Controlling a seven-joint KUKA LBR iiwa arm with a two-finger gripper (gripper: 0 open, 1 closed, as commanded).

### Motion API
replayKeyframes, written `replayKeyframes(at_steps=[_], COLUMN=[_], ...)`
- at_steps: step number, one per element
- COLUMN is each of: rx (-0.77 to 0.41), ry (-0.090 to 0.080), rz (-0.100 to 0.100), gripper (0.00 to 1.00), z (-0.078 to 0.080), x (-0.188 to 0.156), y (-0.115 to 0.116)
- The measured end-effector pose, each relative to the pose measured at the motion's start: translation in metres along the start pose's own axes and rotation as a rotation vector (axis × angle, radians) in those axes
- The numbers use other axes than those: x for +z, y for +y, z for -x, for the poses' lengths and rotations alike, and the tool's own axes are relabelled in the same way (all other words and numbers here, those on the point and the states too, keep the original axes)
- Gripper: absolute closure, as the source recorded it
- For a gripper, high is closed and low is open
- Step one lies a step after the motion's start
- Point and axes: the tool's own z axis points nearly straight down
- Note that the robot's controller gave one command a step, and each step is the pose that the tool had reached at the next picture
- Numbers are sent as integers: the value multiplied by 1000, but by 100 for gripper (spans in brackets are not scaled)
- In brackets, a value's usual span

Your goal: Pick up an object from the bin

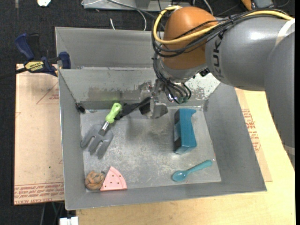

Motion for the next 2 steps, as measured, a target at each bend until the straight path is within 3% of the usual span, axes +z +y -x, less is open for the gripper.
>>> replayKeyframes(at_steps=[1,2], rx=[55,26], ry=[-6,-2], rz=[0,1], gripper=[100,100], z=[-2,0], x=[81,7], y=[6,8])
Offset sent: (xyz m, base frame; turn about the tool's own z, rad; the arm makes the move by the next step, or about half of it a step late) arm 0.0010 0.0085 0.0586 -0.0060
